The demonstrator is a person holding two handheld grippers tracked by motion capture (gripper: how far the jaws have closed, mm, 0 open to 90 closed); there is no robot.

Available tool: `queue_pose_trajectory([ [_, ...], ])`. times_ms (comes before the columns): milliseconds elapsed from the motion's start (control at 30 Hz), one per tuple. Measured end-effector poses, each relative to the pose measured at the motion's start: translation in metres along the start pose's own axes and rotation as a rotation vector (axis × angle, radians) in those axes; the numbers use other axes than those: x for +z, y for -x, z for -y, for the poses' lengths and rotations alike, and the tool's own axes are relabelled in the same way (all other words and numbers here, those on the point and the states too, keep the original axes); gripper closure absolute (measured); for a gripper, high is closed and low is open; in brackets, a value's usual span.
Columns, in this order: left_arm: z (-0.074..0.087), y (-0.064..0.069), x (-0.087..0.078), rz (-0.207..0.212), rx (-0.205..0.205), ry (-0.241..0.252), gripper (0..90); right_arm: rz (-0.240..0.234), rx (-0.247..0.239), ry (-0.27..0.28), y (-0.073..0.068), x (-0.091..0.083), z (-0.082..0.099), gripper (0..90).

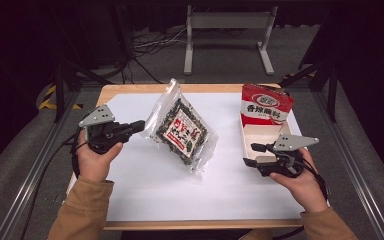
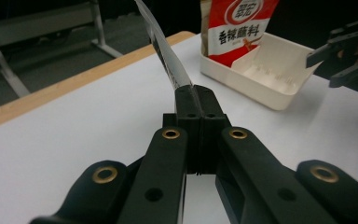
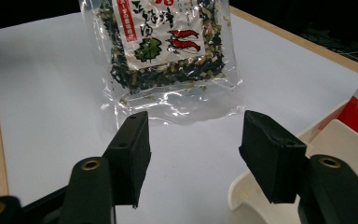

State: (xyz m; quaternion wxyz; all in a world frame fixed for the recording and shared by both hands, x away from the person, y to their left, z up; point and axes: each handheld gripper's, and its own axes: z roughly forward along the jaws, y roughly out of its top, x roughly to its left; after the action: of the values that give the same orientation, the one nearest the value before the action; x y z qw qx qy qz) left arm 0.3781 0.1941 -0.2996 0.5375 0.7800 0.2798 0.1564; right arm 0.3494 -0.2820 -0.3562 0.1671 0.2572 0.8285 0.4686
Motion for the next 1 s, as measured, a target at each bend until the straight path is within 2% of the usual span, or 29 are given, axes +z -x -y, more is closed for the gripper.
queue_pose_trajectory([
  [67, -0.007, 0.009, -0.005, 0.012, 0.029, 0.018, 90.0, 0.0, 0.0, -0.001, 0.0, 0.0, 0.0, 42.3],
  [200, -0.014, 0.021, -0.012, 0.03, 0.054, 0.06, 90.0, -0.002, -0.001, -0.003, -0.001, 0.001, 0.0, 42.2],
  [367, -0.02, 0.031, -0.022, 0.044, 0.083, 0.141, 90.0, -0.002, -0.001, -0.004, -0.001, 0.002, 0.0, 42.0],
  [533, -0.023, 0.037, -0.028, 0.053, 0.097, 0.179, 90.0, -0.004, -0.002, -0.005, -0.002, 0.003, 0.0, 41.9],
  [800, -0.026, 0.043, -0.03, 0.074, 0.127, 0.196, 90.0, -0.009, -0.008, -0.001, -0.004, 0.004, -0.002, 41.8],
  [1000, -0.026, 0.045, -0.03, 0.081, 0.136, 0.194, 90.0, -0.037, -0.02, 0.02, -0.007, 0.009, -0.009, 44.6],
])
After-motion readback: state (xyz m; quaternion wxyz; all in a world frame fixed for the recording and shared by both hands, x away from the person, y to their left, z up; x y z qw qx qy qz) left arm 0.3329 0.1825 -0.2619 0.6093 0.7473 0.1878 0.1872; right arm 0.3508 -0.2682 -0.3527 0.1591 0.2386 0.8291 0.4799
